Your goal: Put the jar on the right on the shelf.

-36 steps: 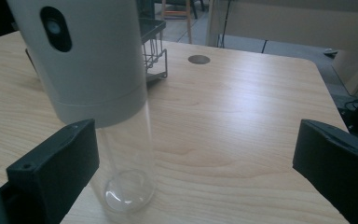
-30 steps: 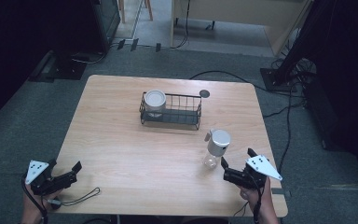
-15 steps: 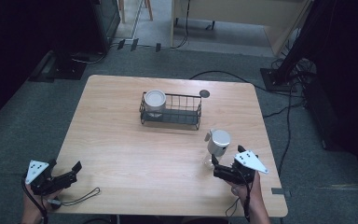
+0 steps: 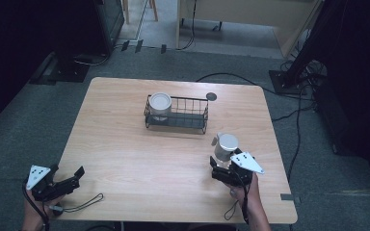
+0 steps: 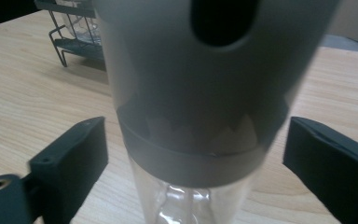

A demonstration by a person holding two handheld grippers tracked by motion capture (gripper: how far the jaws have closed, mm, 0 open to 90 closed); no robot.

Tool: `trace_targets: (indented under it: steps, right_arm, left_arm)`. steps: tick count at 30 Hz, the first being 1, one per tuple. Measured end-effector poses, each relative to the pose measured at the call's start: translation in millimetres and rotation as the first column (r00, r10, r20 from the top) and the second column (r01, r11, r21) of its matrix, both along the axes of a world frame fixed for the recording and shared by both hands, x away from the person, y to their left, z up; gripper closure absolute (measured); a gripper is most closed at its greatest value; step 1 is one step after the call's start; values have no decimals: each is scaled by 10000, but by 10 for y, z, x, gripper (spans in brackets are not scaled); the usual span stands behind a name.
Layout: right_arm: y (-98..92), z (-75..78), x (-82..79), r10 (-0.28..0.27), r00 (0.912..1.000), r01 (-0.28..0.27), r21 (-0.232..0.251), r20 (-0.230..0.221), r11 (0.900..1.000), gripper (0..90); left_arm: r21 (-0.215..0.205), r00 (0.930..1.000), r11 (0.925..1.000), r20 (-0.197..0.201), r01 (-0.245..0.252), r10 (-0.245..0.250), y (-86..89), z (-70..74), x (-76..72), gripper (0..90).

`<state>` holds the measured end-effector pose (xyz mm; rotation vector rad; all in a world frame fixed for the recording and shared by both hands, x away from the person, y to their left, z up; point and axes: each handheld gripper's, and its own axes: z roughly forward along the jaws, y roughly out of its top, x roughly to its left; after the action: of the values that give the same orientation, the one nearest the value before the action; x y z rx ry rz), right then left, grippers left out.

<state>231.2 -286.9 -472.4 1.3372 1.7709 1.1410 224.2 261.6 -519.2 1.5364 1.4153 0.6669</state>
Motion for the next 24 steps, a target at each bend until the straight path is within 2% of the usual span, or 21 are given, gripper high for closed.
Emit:
trace_targets:
  steps: [7,14,24]
  right_arm:
    - [75,-42,69,-156,9997,156,-22,-168,9999,140]
    - [112,-40,120,-603,9980,603,15,-170,9982,300]
    - [115,4,152,-489,9986,487,-78,-223,9988,304]
  left_arm:
    - [-40,10000,10000,10,7,-7,2,0,-1,0]
    - [-59,10000,10000,4,32,-32,4,0,0,0]
    - [-46,10000,10000,-8,68,-68,4,0,2,0]
